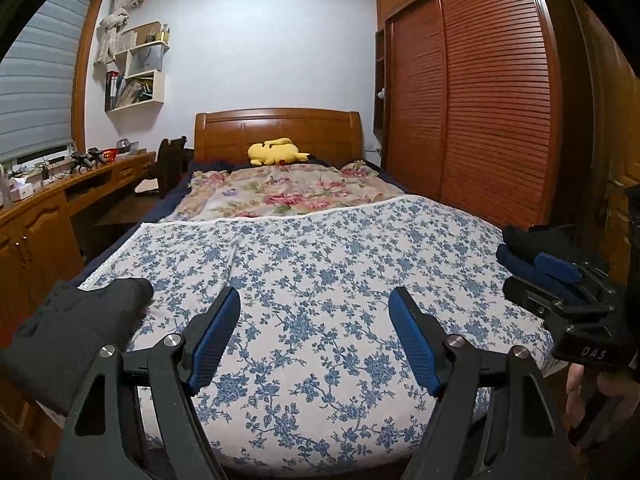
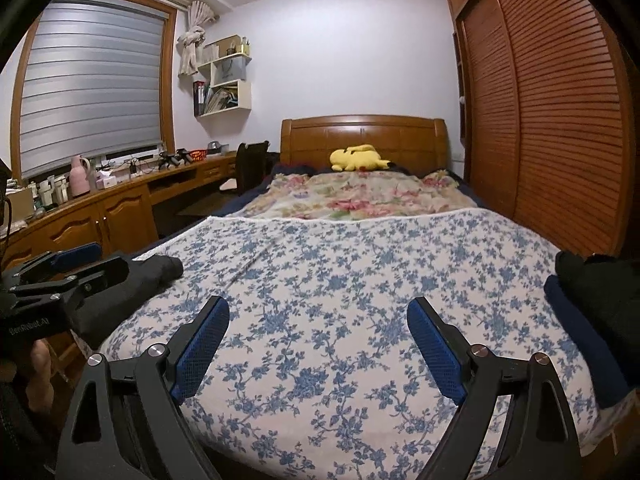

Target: Fold large clothes

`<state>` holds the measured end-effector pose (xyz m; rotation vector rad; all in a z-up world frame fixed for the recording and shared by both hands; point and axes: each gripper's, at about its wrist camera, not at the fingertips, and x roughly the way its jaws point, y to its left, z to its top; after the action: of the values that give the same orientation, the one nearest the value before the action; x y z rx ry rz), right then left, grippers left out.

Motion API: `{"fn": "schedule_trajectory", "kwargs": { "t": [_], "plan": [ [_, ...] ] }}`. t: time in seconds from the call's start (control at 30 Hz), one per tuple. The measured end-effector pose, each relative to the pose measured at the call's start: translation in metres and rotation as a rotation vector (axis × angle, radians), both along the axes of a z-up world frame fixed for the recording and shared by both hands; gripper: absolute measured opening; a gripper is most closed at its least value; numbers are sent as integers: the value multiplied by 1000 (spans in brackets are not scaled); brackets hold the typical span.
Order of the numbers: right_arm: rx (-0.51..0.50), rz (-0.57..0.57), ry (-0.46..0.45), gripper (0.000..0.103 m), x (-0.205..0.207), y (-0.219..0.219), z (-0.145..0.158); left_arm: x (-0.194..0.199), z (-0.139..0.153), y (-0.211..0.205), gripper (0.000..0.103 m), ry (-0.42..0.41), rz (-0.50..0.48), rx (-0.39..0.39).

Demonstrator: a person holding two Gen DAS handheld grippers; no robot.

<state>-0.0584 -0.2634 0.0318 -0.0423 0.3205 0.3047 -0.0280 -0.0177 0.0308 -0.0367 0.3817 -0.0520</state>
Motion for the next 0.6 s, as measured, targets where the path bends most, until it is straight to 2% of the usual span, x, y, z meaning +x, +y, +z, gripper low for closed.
{"fn": "schedule_trajectory", "kwargs": {
  "t": [0.6],
  "plan": [
    [18,-35,-8,93,-2,-5,-4,-2,0,2,77,-7,16,3]
  ]
}}
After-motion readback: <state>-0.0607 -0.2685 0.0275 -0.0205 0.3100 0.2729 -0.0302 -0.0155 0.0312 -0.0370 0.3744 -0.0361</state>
